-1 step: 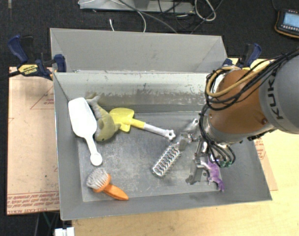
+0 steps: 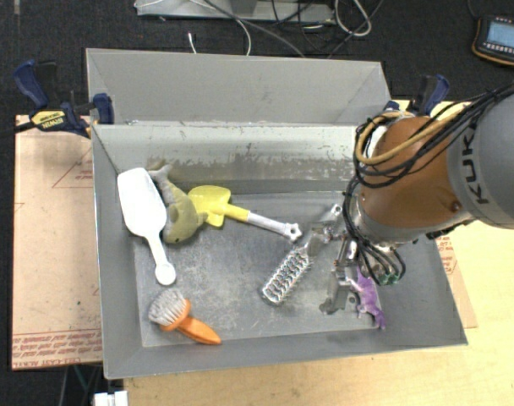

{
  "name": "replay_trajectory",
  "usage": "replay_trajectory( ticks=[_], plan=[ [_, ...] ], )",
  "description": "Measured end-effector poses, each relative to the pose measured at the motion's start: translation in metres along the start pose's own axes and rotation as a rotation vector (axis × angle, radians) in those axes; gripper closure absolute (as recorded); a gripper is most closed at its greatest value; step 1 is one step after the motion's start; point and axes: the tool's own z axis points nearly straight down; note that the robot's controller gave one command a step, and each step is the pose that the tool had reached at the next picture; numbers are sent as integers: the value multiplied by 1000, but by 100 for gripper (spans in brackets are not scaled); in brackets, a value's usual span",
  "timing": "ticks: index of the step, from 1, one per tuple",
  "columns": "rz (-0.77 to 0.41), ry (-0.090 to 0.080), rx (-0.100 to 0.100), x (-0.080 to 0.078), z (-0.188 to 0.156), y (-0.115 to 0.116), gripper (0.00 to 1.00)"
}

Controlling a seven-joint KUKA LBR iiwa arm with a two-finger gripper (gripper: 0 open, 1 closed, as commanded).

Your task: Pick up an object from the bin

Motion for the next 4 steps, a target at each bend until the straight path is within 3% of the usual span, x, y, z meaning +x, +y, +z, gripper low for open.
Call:
replay_trajectory(
  ticks=[1, 2, 3, 4],
  plan=[
    [-519, 1, -3, -49, 89, 4, 0],
    [-440, -3, -1, -42, 30, 10, 0],
    [-653, 7, -7, -48, 58, 33, 0],
    [-866, -7, 0, -85, 86, -61, 0]
  ],
)
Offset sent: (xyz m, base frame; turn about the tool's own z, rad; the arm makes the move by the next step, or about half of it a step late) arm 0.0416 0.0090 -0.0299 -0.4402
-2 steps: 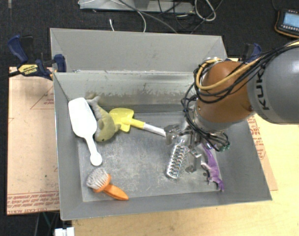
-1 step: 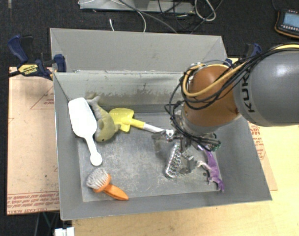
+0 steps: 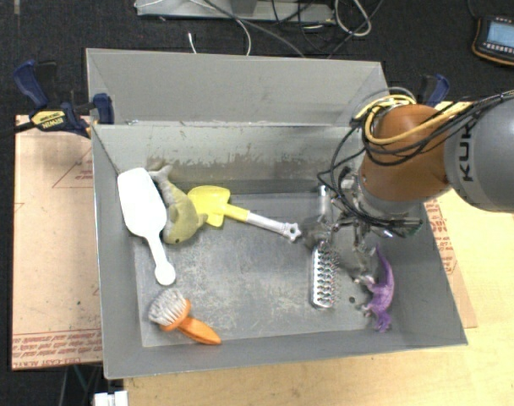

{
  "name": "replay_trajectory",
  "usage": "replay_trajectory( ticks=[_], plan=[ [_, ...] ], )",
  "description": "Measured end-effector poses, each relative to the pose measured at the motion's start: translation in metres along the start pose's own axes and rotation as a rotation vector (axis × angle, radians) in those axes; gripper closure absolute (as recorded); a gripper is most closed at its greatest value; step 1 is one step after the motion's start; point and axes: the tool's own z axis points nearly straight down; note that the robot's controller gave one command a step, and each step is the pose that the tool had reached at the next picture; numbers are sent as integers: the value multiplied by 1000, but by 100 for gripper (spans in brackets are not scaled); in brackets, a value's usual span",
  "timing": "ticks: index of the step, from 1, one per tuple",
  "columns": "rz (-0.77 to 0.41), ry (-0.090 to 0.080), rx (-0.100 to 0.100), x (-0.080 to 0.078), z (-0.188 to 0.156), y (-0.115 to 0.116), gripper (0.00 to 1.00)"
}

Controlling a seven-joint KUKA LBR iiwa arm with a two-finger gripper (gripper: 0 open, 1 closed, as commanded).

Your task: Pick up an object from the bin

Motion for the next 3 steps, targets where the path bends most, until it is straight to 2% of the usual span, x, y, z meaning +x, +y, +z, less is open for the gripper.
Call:
replay_trajectory(
  ticks=[1, 2, 3],
  plan=[
    [-373, -1, -12, -19, 1, 26, 100],
    [-373, -1, -12, -19, 1, 26, 100],
    [-371, -1, -17, -19, -20, 27, 100]
  ],
)
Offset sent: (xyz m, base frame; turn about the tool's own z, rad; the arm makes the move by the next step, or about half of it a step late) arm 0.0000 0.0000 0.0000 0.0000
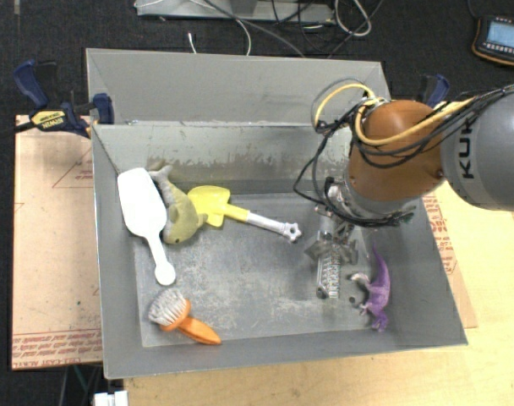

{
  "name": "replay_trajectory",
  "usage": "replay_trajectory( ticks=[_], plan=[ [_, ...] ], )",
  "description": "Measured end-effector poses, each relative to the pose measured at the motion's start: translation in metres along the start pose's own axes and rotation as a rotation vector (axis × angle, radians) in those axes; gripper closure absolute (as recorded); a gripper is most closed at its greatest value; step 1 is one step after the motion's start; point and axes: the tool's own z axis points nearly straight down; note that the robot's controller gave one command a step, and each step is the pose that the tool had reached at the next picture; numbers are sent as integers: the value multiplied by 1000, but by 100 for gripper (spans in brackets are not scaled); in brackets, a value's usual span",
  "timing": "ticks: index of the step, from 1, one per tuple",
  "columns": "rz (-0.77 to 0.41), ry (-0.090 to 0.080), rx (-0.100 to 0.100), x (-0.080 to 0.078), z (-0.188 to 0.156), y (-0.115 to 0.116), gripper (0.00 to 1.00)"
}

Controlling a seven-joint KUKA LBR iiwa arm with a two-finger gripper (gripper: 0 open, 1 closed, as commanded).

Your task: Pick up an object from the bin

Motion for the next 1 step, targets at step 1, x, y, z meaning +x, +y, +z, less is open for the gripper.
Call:
replay_trajectory(
  ticks=[1],
  plan=[
    [3, -1, -1, -1, -23, 1, 100]
  ],
)
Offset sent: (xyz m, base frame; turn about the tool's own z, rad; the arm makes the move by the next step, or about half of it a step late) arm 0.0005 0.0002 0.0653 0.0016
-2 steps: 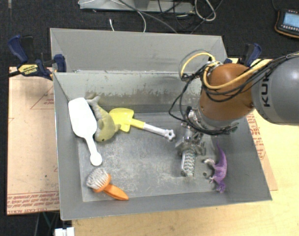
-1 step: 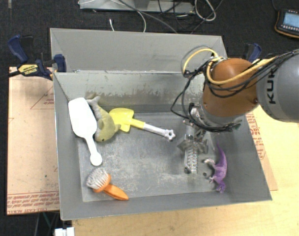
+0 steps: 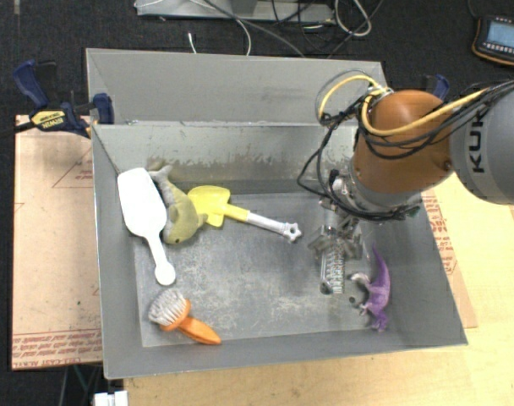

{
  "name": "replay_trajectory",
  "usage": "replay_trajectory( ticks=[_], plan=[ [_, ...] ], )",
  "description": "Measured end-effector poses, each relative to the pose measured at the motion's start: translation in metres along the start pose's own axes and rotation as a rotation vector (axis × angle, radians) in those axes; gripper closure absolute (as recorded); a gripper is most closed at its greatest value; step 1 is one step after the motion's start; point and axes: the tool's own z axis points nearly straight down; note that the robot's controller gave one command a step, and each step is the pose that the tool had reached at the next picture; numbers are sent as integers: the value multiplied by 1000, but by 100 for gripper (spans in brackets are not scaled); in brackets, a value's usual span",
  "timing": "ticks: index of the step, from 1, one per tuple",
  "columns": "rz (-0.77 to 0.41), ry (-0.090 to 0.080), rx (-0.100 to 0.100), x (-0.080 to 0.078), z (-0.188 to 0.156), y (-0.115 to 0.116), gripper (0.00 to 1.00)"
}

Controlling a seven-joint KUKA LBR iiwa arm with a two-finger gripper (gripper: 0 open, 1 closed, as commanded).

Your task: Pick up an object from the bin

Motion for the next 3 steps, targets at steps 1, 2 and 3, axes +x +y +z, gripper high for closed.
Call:
replay_trajectory(
  ticks=[1, 2, 3],
  plan=[
    [3, -1, 0, -1, -33, 1, 100],
    [6, -3, 0, -2, -48, 1, 100],
    [8, -4, 0, -2, -55, 1, 100]
  ],
)
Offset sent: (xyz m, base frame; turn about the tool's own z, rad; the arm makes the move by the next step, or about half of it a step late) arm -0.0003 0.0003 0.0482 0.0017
